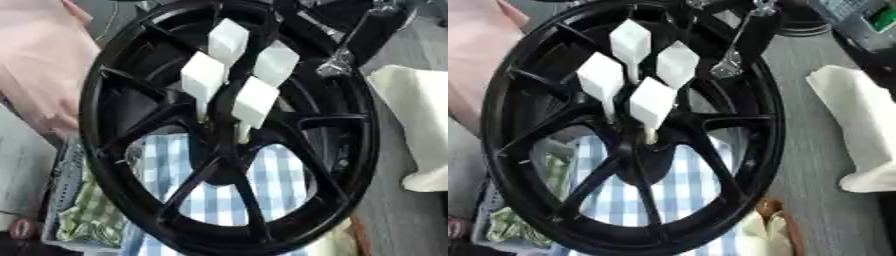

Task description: Pull the pin out of the wheel hub.

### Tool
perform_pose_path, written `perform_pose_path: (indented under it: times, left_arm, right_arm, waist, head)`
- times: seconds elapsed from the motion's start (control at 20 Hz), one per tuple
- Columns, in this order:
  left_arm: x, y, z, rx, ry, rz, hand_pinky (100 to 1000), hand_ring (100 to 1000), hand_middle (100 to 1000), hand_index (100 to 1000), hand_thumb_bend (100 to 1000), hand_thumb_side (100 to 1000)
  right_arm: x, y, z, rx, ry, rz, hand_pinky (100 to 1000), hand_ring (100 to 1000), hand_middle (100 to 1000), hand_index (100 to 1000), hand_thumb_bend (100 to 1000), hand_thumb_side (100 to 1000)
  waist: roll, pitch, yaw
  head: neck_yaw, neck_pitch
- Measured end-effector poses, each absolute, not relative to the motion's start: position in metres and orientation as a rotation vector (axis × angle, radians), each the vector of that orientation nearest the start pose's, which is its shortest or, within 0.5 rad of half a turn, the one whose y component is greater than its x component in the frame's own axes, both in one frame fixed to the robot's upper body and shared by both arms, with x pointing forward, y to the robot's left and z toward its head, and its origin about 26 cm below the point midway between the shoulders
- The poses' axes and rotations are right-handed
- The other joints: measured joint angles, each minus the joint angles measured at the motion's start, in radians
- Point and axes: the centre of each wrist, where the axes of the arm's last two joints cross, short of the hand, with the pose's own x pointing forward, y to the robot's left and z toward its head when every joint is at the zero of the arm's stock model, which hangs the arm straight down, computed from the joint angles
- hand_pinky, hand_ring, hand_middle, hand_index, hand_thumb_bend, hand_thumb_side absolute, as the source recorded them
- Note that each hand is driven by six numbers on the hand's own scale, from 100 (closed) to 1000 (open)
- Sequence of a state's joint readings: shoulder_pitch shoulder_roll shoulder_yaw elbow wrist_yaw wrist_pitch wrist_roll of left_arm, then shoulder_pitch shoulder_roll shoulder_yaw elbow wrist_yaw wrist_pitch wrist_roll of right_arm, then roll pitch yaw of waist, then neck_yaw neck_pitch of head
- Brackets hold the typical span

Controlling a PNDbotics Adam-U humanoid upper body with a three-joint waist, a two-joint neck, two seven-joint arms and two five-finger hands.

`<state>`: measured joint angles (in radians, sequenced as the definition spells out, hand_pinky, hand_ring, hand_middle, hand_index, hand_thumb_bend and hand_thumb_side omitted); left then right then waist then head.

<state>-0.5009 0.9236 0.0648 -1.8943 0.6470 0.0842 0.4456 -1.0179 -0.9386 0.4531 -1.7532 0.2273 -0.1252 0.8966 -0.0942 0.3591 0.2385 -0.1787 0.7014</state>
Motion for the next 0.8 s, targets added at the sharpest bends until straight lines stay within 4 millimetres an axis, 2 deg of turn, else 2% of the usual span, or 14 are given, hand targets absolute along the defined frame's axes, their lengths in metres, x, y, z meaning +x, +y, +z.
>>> perform_pose_path:
  times: [0.45,0.5,0.6,0.8]
  left_arm:
    - [0.302,0.34,0.329,0.255,-2.297,0.009,750,804,789,838,503,701]
    - [0.302,0.34,0.329,0.253,-2.297,0.01,751,805,789,838,503,701]
    - [0.303,0.34,0.328,0.248,-2.296,0.014,751,805,789,837,502,702]
    - [0.303,0.34,0.328,0.247,-2.296,0.017,751,806,789,836,500,703]
  right_arm:
    - [0.342,-0.236,0.361,0.807,1.941,-2.919,884,891,766,846,207,100]
    - [0.343,-0.237,0.36,0.805,1.942,-2.923,884,891,765,846,229,100]
    - [0.343,-0.237,0.359,0.803,1.943,-2.928,884,891,760,845,203,100]
    - [0.345,-0.238,0.358,0.806,1.953,-2.927,876,874,655,803,127,100]
  waist:
    - [0.0,0.014,0.007]
    - [0.0,0.015,0.008]
    - [0.0,0.017,0.008]
    - [0.0,0.019,0.009]
  head:
    - [0.0,-0.001]
    - [0.0,-0.001]
    - [0.0,-0.001]
    - [0.0,-0.001]
